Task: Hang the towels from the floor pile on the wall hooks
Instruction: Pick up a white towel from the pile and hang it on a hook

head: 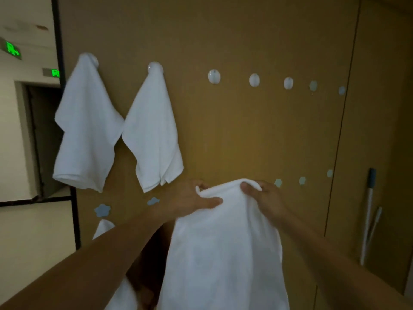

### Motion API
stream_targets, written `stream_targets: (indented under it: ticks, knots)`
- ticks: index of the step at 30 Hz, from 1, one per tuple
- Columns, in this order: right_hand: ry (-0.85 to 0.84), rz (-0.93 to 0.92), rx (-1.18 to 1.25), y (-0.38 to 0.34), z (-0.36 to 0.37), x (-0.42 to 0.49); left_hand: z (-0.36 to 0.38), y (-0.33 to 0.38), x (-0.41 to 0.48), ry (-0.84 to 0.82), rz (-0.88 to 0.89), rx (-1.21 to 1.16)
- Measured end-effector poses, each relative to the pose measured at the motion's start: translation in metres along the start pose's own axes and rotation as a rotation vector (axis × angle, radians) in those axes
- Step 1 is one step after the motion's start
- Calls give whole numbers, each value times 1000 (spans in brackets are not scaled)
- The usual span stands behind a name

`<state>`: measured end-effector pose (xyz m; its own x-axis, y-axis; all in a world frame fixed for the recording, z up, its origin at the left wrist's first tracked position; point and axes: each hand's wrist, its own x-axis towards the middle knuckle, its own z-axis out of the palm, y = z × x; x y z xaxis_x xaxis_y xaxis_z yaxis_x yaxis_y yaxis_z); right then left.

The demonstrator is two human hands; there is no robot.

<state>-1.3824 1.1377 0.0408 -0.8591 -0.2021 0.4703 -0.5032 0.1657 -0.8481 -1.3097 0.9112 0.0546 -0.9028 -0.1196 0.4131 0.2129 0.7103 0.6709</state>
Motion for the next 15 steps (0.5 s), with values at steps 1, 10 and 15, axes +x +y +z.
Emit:
stream_targets:
  ticks: [1,10,15]
  knots:
    - [7,-17,47,-5,7,12,-6,-1,15,-13,21,12]
    - [151,-217,171,-45,31,122,-51,21,128,208,81,-319]
    - [268,-326,125,-79,24,200,-68,57,195,398,198,-267]
